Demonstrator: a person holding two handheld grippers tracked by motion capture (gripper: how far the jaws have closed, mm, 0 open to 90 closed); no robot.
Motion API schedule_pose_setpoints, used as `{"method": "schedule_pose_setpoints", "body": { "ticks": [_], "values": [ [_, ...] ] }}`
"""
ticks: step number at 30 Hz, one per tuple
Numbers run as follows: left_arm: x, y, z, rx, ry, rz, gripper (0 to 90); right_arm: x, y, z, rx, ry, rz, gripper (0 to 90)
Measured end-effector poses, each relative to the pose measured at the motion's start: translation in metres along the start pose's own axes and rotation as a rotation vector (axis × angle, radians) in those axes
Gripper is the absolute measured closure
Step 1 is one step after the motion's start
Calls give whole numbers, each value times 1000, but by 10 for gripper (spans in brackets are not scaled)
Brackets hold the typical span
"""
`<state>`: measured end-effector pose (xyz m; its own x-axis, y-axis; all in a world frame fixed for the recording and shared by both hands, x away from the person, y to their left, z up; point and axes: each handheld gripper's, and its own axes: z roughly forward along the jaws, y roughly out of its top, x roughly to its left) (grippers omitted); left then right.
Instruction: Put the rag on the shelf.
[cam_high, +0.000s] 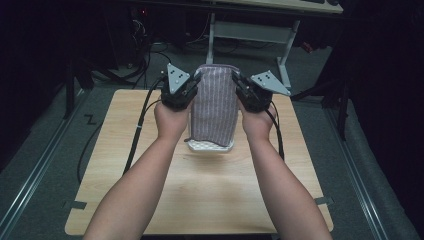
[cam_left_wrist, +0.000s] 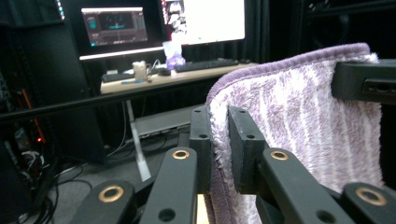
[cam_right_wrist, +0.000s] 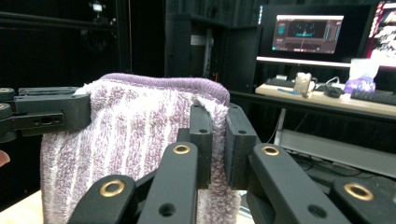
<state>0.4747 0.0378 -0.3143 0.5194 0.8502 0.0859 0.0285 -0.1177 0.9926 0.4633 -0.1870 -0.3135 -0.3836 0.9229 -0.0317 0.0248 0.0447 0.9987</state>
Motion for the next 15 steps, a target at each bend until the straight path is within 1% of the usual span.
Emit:
{"method": "schedule_pose_setpoints", "body": {
  "ticks": [1, 2, 6, 7, 8, 9, 10, 11, 12, 13, 14, 15],
  "values": [
    [2, -1, 4, 5, 4, 1, 807, 0, 0, 0, 0, 0, 0, 841],
    [8, -3, 14, 20, 10, -4, 806, -3, 0, 10, 15, -6, -8, 841],
    [18, -11, 31, 54, 14, -49, 804, -7, -3, 27, 43, -5, -25, 840],
    [20, -13, 35, 71, 19, -48, 803, -8, -5, 32, 57, -5, -32, 840],
    [20, -13, 35, 71, 19, -48, 802, -9, -8, 37, 68, -3, -33, 839],
    [23, -18, 41, 95, 28, -38, 800, -11, -10, 41, 92, 1, -26, 837],
    [23, -18, 41, 95, 28, -38, 798, -12, -13, 44, 103, 3, -22, 837],
    [25, -24, 46, 127, 30, -31, 796, -15, -16, 48, 120, 7, -18, 837],
    [25, -24, 46, 127, 30, -31, 796, -16, -19, 51, 135, 13, -8, 836],
    [26, -27, 49, 140, 30, -35, 795, -17, -22, 54, 149, 14, -9, 836],
    [27, -31, 53, 163, 32, -37, 793, -17, -25, 56, 162, 14, -16, 836],
    [27, -31, 53, 163, 32, -37, 792, -17, -27, 57, 170, 9, -23, 836]
  ]
}}
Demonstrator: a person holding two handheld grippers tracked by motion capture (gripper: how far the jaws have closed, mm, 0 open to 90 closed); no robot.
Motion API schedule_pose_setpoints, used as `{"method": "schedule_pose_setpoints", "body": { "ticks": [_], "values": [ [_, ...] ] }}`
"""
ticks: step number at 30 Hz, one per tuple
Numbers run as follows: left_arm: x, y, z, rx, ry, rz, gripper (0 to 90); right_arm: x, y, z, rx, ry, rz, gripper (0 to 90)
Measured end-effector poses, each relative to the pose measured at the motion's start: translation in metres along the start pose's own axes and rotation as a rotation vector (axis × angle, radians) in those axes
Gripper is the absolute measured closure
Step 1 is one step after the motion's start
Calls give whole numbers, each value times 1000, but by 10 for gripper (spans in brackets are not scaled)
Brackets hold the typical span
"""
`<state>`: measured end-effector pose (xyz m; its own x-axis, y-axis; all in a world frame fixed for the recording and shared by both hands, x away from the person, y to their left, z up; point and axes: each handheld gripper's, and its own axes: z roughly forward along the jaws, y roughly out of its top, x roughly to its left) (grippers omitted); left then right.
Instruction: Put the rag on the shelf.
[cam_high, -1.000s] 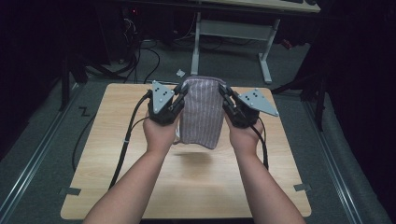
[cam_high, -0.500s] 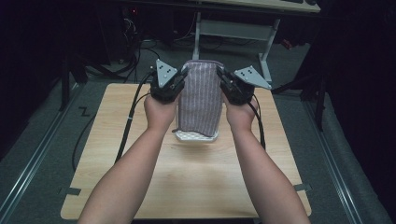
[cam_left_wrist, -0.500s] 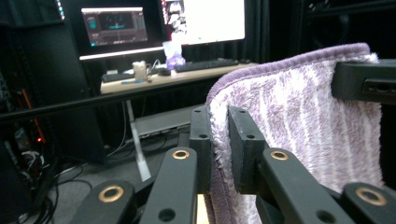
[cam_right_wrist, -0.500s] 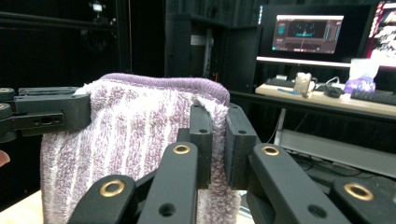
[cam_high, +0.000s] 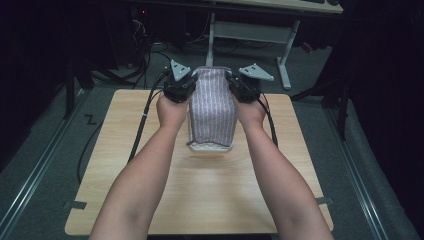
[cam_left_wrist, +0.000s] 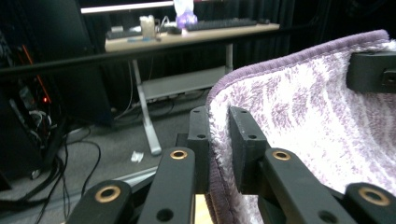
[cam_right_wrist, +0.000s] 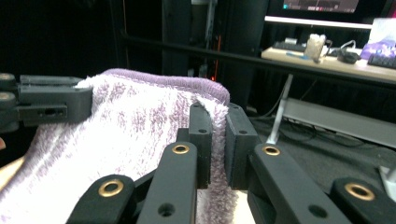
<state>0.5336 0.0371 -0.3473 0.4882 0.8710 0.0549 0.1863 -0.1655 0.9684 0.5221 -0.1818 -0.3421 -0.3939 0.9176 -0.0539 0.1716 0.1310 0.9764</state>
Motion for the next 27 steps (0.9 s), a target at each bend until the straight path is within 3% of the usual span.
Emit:
{"method": "schedule_pose_setpoints", "body": {
  "ticks": [6, 8, 9, 10, 12, 20, 27],
  "values": [
    [1, -12, 14, 83, -18, -27, 775, -2, -10, 8, 49, -10, -7, 828],
    [2, -12, 15, 93, -22, -39, 753, -2, -11, 9, 57, -12, 0, 807],
    [3, -13, 14, 95, -21, -53, 718, -3, -13, 11, 63, -1, 13, 755],
    [5, -14, 12, 80, -19, -85, 643, -4, -16, 12, 72, -9, 18, 640],
    [7, -15, 9, 75, -28, -104, 626, -5, -17, 11, 85, -21, 27, 608],
    [4, -16, -4, 62, -25, -128, 581, -5, -17, -1, 87, -33, 10, 596],
    [-1, -12, -17, 61, -38, -114, 569, -6, -20, -11, 95, -45, 17, 589]
  ]
}}
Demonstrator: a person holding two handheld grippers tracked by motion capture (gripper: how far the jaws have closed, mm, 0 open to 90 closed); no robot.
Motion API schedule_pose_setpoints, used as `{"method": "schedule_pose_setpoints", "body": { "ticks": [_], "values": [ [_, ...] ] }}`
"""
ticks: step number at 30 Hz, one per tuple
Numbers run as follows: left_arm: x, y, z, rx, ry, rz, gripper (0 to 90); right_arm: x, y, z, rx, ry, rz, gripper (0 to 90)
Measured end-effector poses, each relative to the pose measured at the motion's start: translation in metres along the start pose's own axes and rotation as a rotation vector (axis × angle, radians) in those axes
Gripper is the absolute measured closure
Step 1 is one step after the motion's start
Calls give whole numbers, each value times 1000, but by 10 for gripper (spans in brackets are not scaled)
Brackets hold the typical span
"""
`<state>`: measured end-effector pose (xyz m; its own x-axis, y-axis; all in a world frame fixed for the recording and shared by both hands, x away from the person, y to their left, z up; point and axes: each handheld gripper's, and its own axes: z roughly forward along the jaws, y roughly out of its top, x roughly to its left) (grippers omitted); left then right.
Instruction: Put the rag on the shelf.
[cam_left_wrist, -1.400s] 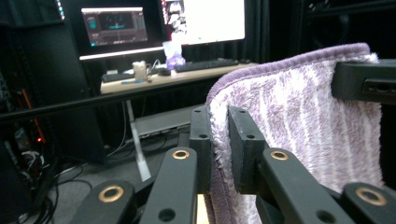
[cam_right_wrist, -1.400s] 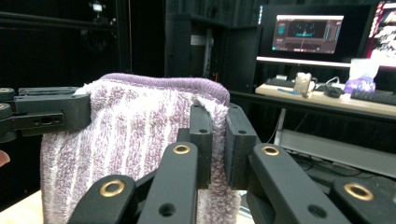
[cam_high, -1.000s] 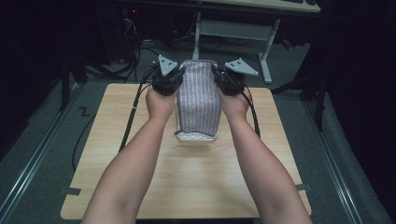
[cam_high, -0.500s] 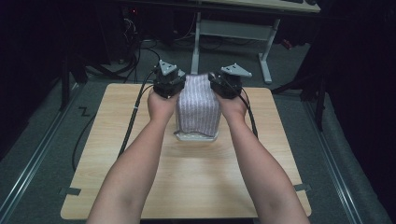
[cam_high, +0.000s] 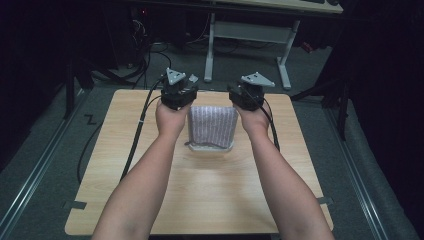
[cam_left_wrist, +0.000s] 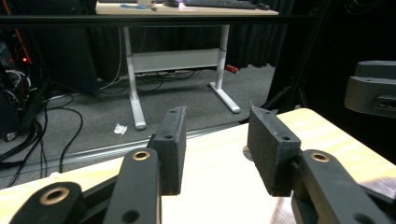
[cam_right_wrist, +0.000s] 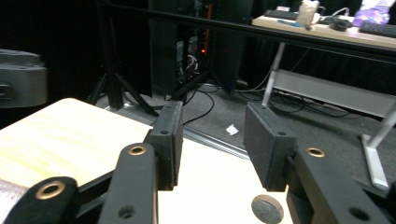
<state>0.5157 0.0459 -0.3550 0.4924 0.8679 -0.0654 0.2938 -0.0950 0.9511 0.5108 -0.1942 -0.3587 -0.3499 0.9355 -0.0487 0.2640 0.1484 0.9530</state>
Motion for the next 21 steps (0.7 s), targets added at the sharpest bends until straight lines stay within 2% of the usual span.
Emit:
{"method": "schedule_pose_setpoints", "body": {
  "ticks": [1, 2, 3, 4, 5, 15, 21],
  "values": [
    [-2, 1, -3, -3, 6, 8, 569, 0, 0, -2, -1, 2, 3, 594],
    [-4, 1, -9, -18, 5, -1, 563, 1, 0, -7, -6, 1, -5, 604],
    [-4, 1, -9, -18, 5, -1, 563, 1, 0, -7, -6, 1, -5, 604],
    [-7, 1, -18, -45, 3, -17, 563, 3, -1, -12, -8, 3, -13, 611],
    [-9, 1, -21, -49, 4, -14, 563, 3, -1, -14, -10, 4, -18, 612],
    [-20, -10, -47, -42, -4, 8, 565, 15, -7, -44, -36, -2, -24, 627],
    [-21, -17, -64, -29, -21, 12, 551, 23, -18, -66, -50, 10, -43, 585]
  ]
}}
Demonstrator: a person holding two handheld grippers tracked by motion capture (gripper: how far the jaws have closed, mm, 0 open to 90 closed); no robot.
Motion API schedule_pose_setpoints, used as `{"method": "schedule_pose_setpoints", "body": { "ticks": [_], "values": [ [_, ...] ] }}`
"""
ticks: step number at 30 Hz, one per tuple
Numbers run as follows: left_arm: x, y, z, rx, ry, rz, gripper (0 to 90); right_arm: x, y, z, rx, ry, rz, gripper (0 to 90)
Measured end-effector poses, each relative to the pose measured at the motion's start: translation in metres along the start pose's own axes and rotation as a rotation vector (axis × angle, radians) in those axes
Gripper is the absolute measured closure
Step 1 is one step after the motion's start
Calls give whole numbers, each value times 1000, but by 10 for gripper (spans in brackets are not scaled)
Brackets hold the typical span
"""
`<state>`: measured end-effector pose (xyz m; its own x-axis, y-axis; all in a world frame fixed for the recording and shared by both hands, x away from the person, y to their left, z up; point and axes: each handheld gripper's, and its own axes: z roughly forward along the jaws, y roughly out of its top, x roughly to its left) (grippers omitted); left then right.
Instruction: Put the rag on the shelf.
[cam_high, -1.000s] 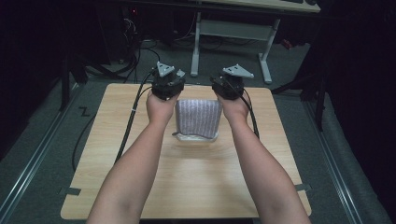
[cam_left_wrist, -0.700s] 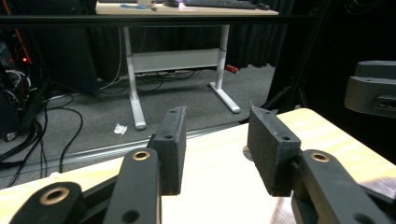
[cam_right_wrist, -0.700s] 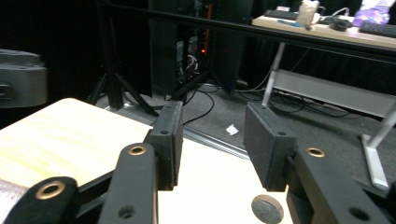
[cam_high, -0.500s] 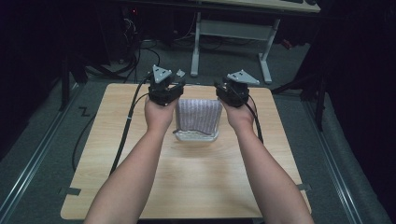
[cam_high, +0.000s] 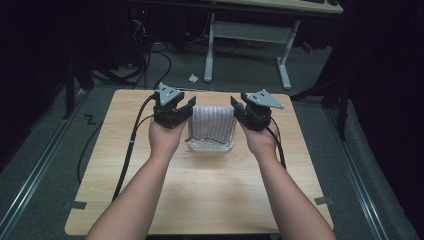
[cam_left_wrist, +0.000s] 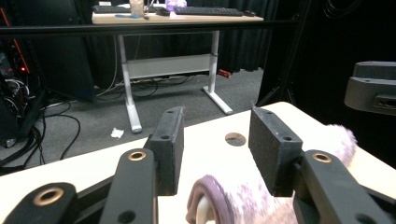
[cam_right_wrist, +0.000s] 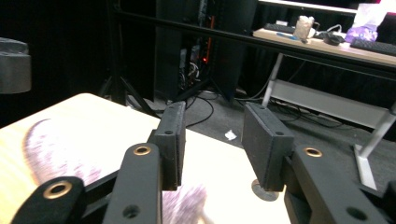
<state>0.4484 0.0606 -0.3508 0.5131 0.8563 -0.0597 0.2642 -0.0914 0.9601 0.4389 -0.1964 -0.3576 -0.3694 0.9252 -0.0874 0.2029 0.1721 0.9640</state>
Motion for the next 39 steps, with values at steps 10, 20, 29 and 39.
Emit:
{"method": "schedule_pose_setpoints", "body": {
  "ticks": [10, 20, 29, 39],
  "values": [
    [7, -12, -15, 19, -3, 7, 516, 1, -8, -21, -2, 1, -35, 548],
    [20, -48, -19, 61, -32, -31, 508, 4, -33, -22, 64, 26, -45, 557],
    [16, -91, -14, 152, -73, -19, 479, 8, -73, -24, 142, 55, -34, 532],
    [11, -165, -34, 284, -175, 32, 456, 14, -125, -34, 257, 85, -19, 467]
  ]
}}
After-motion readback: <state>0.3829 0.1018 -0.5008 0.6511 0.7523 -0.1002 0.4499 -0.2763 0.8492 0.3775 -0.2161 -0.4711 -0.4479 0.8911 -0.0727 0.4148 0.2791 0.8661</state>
